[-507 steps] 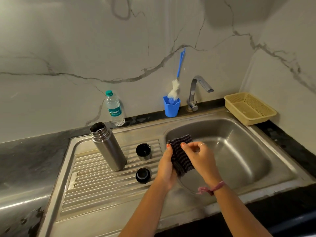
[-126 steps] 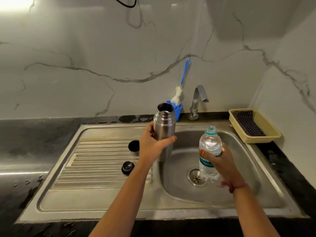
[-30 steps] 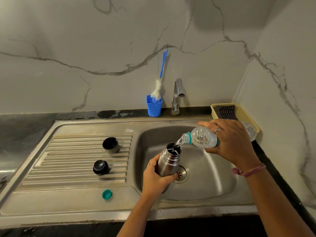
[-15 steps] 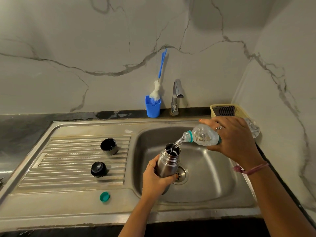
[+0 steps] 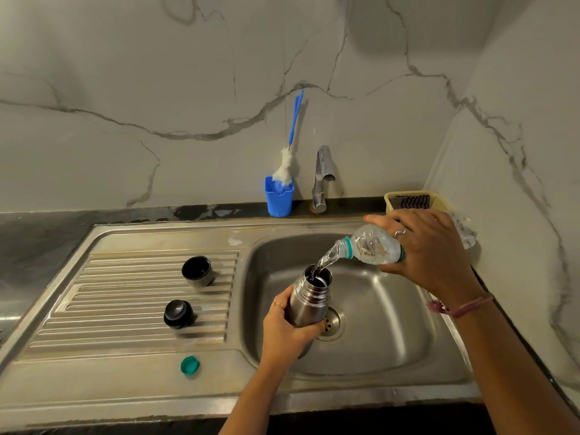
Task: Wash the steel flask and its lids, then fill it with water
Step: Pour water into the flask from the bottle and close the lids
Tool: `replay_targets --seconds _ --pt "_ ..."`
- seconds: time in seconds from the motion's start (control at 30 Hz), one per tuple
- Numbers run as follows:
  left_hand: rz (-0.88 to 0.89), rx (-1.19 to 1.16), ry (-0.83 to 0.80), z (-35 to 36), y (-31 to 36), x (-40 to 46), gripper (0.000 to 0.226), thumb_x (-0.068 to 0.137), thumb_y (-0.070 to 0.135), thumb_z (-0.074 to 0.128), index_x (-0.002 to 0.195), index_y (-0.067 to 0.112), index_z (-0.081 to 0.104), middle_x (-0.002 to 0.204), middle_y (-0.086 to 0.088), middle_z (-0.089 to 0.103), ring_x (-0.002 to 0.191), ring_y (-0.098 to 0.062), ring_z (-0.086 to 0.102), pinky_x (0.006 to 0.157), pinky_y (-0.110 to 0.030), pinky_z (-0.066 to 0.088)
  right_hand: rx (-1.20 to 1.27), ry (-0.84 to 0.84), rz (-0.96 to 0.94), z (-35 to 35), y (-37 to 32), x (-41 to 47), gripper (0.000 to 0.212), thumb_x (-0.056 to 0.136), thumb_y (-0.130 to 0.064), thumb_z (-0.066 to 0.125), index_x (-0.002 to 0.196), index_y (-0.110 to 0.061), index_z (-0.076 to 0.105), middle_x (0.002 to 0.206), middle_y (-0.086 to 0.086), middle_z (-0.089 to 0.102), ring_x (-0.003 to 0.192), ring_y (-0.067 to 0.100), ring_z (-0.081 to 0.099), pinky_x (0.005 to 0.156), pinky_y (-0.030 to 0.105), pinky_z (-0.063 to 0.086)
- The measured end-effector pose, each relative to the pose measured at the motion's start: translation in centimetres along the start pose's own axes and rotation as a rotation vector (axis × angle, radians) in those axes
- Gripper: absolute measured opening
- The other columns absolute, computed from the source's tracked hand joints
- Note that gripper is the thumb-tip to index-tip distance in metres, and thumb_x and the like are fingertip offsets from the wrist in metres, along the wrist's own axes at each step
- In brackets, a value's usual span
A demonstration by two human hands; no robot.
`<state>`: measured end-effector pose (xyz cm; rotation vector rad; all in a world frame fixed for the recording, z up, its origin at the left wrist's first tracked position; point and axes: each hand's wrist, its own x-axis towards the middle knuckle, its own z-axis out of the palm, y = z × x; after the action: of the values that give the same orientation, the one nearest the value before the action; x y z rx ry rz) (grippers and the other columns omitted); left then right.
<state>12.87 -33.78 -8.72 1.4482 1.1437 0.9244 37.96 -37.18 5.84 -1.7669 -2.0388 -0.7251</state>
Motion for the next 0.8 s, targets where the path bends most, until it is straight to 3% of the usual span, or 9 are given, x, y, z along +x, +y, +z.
replay_targets --seconds 0.47,0.63,0.8 --pt "-0.028 0.002 0.002 0.09 0.40 0.17 0.083 0.043 0.038 0.089 0.119 0.044 0.055 0.118 0.012 0.064 0.103 0.002 0.061 0.090 -0.029 0.055 -0.030 0.004 -0.009 0.38 0.28 0.25 0.090 0.049 -0.051 0.089 0.128 -0.024 0.054 0.106 0.002 0.064 0.095 0.025 0.061 0.084 0.042 0.043" --pt "-0.045 0.001 0.000 0.10 0.49 0.15 0.079 0.048 0.029 0.091 0.116 0.046 0.054 0.117 0.013 0.065 0.102 0.004 0.060 0.093 -0.033 0.054 -0.057 -0.009 -0.006 0.27 0.52 0.23 0.088 0.051 -0.054 0.087 0.129 -0.028 0.056 0.106 -0.001 0.063 0.096 0.023 0.060 0.085 0.039 0.037" --pt "-0.052 -0.009 0.016 0.24 0.39 0.27 0.083 0.042 0.039 0.090 0.117 0.044 0.057 0.117 0.010 0.066 0.106 -0.005 0.063 0.096 -0.040 0.053 -0.080 0.018 -0.016 0.08 0.73 0.54 0.085 0.054 -0.056 0.086 0.129 -0.028 0.057 0.105 -0.002 0.063 0.095 0.023 0.061 0.085 0.039 0.037"
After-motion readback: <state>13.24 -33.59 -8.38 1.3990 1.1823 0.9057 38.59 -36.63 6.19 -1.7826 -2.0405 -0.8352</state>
